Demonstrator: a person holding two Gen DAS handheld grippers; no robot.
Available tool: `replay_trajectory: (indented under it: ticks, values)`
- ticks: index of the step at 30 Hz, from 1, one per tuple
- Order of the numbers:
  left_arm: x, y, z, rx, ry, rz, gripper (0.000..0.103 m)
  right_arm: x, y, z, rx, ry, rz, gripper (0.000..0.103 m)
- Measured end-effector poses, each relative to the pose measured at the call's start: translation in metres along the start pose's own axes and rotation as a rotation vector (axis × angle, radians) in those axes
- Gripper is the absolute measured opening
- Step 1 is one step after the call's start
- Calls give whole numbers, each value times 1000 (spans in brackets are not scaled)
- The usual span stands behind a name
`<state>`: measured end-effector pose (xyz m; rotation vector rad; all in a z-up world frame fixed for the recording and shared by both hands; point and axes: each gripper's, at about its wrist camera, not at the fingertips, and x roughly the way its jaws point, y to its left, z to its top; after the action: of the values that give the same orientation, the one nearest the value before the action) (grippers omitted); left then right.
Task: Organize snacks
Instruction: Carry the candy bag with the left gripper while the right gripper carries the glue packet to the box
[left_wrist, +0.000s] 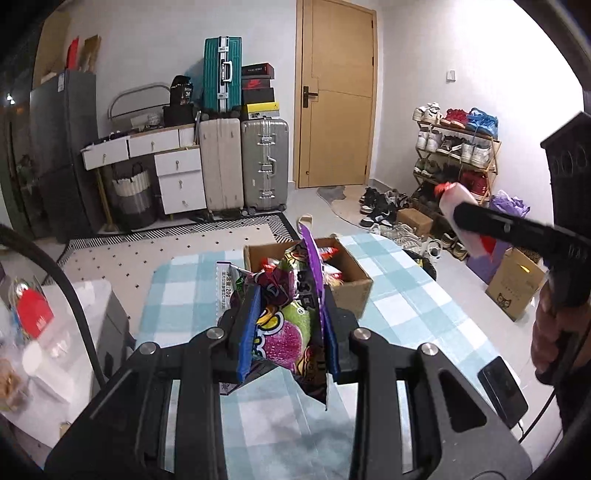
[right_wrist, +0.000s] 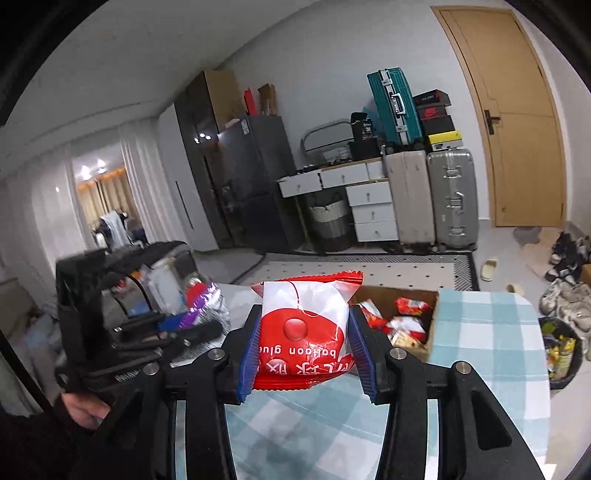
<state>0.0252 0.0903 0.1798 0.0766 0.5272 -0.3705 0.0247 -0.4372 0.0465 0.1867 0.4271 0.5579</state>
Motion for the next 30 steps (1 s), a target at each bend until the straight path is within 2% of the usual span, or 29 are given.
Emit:
replay_trajectory:
  ticks: [2,6,10,17,22,25,30]
  values:
    - [-2,3,13,-4,6,-12,27,2,-6,13,17,0,11,45]
    - [18,5,36,-32,41,-44,27,19,-24,39,57,14,44,45]
    - [44,9,57,-19,74,-28,27,38,-50,59,148,28,90,45]
    - [98,-1,94,17,107,-49,28,83,-79,91,102,57,17,45]
    - [177,-12,112,7,165,-93,28,120,-95,94,73,104,-19,45]
    - [219,-13,125,9,193,-91,28,147,-106,92,49,144,-42,45]
    - [283,2,131,-87,257,-160,28,187,-124,70,57,207,-68,45]
